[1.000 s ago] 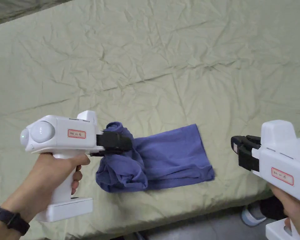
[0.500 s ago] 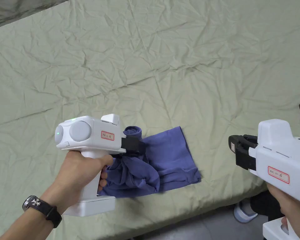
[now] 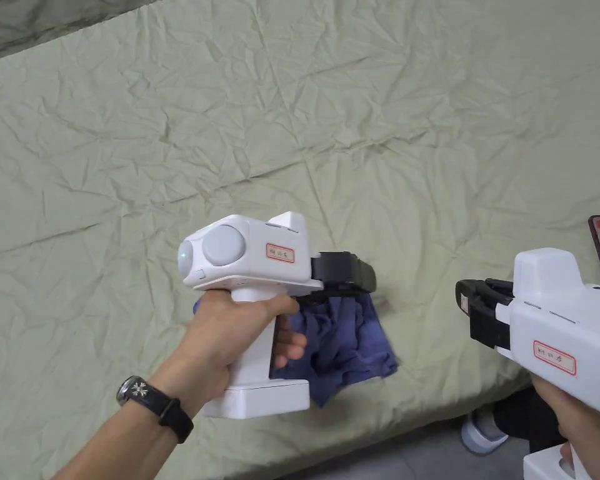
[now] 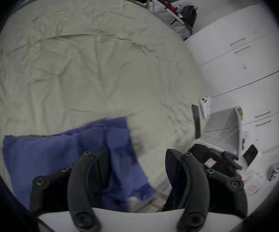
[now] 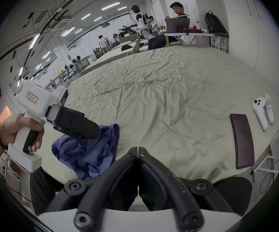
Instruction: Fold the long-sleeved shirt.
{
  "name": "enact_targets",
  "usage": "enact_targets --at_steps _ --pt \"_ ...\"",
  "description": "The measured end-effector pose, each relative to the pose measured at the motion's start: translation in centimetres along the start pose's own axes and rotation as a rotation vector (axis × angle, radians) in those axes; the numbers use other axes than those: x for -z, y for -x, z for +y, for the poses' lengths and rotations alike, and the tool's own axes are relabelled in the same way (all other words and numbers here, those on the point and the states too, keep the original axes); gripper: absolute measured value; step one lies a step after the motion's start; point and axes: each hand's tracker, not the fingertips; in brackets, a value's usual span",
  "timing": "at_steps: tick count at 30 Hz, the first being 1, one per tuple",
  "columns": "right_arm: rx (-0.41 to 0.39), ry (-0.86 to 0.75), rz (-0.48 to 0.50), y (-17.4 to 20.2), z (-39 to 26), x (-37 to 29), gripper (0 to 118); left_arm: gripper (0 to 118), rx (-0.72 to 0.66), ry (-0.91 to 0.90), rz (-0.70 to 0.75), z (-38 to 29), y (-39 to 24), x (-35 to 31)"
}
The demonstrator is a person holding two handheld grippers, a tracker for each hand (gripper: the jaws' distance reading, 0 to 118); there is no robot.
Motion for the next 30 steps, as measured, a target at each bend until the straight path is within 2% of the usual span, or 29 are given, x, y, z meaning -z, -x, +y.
enact_targets --at_steps 3,6,11,13,15,18,21,26,30 --pt "-0.004 -0.003 -0.005 0.1 0.2 -0.3 1 71 0.025 -0.024 -0.067 -0.6 -0.8 -0.5" --pt "-0.012 -0.010 -0.010 0.4 0.3 -0.7 1 69 0.087 -0.093 -0.050 -1.5 -1.3 -3.0" --pt "-0.031 -0.016 -0.006 1.3 0.6 -0.9 1 32 0.145 -0.311 -0.013 -4.3 -1.1 -9.1" --pt "-0.038 -0.018 0.000 1.9 0.7 -1.0 1 13 0.183 -0.381 0.042 -5.5 -0.7 -11.0" --pt "-0.049 -0.019 0.004 2.6 0.8 -1.2 1 3 0.221 -0.428 0.099 -6.8 -0.3 -12.4" --pt "-0.065 -0.023 0.010 3.4 0.8 -1.4 1 1 0.259 -0.413 0.173 -8.5 1.1 -13.0" --pt "-0.074 -0.024 0.016 3.9 0.7 -1.6 1 1 0.239 -0.395 0.248 -10.0 2.7 -12.1" --pt "-0.084 -0.020 0.013 4.0 0.6 -1.8 1 1 0.201 -0.368 0.226 -10.8 3.8 -9.9" --pt "-0.078 -0.022 0.005 3.6 0.4 -2.1 1 1 0.230 -0.304 0.246 -10.7 3.5 -6.9"
